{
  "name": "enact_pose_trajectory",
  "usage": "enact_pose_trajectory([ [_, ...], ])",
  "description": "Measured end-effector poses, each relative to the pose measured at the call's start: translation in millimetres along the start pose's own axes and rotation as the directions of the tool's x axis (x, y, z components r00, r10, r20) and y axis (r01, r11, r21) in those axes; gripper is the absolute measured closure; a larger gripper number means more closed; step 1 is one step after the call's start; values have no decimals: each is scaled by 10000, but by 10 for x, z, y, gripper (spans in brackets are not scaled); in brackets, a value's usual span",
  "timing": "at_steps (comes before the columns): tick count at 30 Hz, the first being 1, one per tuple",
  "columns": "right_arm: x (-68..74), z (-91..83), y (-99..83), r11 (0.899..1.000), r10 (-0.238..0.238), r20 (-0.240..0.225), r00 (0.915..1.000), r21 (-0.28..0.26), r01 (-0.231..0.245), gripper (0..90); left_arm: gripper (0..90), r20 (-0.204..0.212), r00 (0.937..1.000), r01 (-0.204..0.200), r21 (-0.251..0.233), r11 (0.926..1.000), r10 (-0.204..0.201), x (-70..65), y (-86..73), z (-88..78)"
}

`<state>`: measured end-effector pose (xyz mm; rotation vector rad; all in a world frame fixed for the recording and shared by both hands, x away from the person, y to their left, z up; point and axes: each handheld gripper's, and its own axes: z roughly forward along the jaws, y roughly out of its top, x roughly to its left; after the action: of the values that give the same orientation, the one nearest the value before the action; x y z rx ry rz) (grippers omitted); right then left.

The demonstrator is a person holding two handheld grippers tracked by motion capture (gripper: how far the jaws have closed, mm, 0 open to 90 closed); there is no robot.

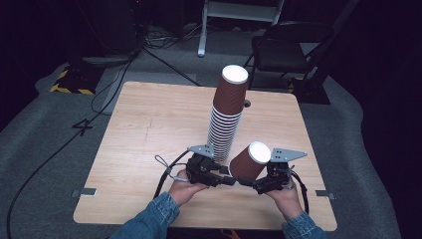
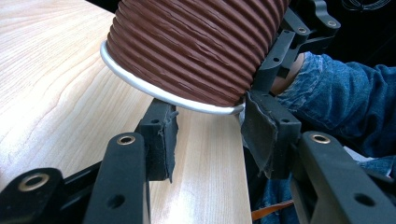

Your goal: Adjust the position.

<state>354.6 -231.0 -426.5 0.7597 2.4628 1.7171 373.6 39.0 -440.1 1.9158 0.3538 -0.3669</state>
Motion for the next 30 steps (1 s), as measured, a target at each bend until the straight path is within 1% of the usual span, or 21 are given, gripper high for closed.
enact_pose_trajectory([
  [2,0,6,-3,10000,-7,33,10000,100,6,59,522,-241,9997,-89,118,9999,92,-9,-1,13],
  [3,0,12,-4,9999,-21,37,10000,148,20,60,503,-483,9988,-112,288,9995,126,-18,4,13],
  [6,7,26,-6,9994,-68,92,9999,342,65,61,427,-838,9963,-173,395,9991,206,-25,8,4],
  [7,8,27,-6,9993,-86,95,9999,358,82,61,401,-1014,9945,-200,465,9987,246,-31,14,-7],
  [8,9,26,-4,9992,-99,145,9998,383,93,62,362,-1279,9914,-220,467,9987,279,-40,23,-23],
  [9,9,26,-4,9992,-99,145,9998,383,93,62,304,-1279,9914,-220,467,9987,279,-40,23,-23],
  [10,6,15,1,9988,-133,277,9995,469,120,63,277,-1623,9862,-258,383,9989,317,-52,47,-64],
  [13,-4,8,1,9982,-98,414,9991,603,73,64,227,-1979,9793,-395,150,9991,417,-93,110,-139],
  [14,-4,8,1,9982,-98,414,9991,603,73,64,208,-1979,9793,-395,150,9991,417,-93,110,-139],
  [15,-6,9,0,9976,-68,446,9990,697,36,65,197,-2204,9739,-552,43,9985,548,-130,165,-189],
  [16,-6,9,0,9976,-68,446,9990,697,36,65,186,-2204,9739,-552,43,9985,548,-130,165,-189],
  [18,-5,15,0,9970,-38,462,9989,776,2,66,172,-2441,9667,-783,30,9969,766,-174,249,-242],
  [21,5,38,-1,9950,-28,440,9990,997,-16,68,128,-2459,9644,-1006,-10,9949,973,-223,380,-301],
  [22,9,46,-1,9943,-48,429,9991,1069,2,69,110,-2575,9592,-1212,-8,9926,1170,-274,473,-307],
  [23,14,54,-1,9937,-75,428,9991,1116,27,70,98,-2607,9569,-1309,70,9914,1282,-292,517,-302],
  [24,14,54,-1,9937,-75,428,9991,1116,27,70,86,-2607,9569,-1309,70,9914,1282,-292,517,-302],
  [25,17,60,-1,9931,-116,431,9990,1168,64,70,86,-2669,9532,-1412,215,9897,1418,-311,569,-275],
  [27,27,77,0,9915,-135,406,9991,1301,81,71,38,-2813,9452,-1558,581,9861,1659,-333,643,-212],
  [28,35,95,-2,9899,-189,406,9990,1414,130,72,24,-2788,9423,-1667,893,9820,1853,-358,701,-149],
  [29,37,102,-3,9889,-204,415,9989,1476,140,72,24,-2788,9423,-1667,893,9820,1853,-358,701,-149],
  [30,37,102,-3,9889,-204,415,9989,1476,140,72,24,-2787,9391,-1789,1034,9784,2011,-375,729,-112],
])
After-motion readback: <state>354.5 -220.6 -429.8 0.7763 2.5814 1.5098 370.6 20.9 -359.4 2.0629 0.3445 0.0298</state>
